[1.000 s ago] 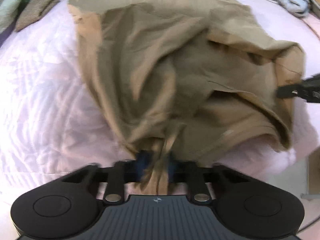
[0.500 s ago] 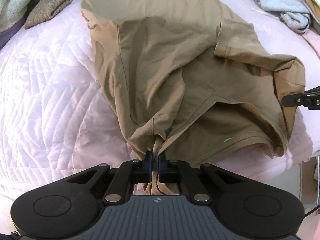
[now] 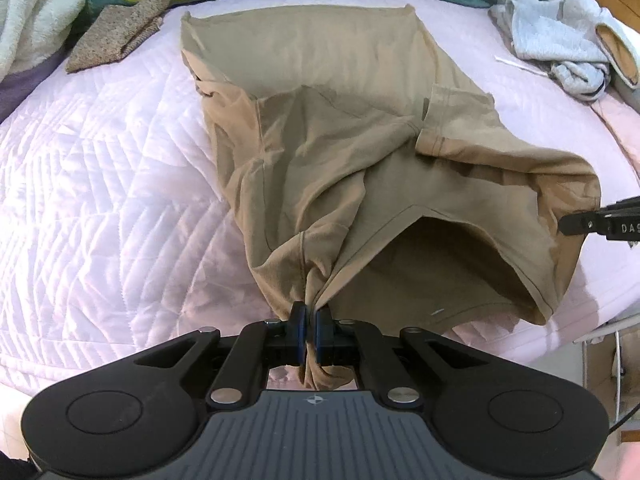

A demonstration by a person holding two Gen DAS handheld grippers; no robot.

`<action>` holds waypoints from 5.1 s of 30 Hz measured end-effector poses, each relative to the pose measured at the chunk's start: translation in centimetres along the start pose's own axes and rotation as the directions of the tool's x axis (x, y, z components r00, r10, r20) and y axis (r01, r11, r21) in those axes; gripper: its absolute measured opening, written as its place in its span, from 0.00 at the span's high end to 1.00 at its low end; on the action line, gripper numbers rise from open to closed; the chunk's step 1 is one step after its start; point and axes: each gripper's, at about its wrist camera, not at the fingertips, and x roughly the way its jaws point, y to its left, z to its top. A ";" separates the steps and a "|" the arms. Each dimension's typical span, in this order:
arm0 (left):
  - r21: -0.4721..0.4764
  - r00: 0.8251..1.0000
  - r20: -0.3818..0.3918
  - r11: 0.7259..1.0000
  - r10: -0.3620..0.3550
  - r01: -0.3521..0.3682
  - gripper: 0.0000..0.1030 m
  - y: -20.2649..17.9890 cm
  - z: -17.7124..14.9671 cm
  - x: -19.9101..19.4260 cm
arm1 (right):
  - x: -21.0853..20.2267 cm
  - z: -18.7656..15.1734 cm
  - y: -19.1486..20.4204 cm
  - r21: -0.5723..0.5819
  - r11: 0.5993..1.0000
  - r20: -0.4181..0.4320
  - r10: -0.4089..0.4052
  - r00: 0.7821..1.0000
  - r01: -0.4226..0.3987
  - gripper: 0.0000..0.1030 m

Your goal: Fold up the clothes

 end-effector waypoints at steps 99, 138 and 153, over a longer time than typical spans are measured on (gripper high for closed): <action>-0.133 0.994 0.077 0.988 -0.072 0.082 0.96 5.3 9.0 -4.5 | -7.6 9.2 1.9 -0.014 0.998 0.106 0.069 0.992 -0.068 0.95; -0.308 0.989 -0.141 0.951 -0.053 0.007 0.91 15.1 45.4 19.0 | 14.1 41.1 -10.6 0.152 0.971 -0.028 0.189 0.982 -0.183 0.93; -0.131 0.997 -0.074 0.991 0.028 -0.037 0.58 11.2 43.7 14.1 | 10.3 39.3 -9.4 -0.004 0.995 0.075 0.095 0.993 -0.095 0.66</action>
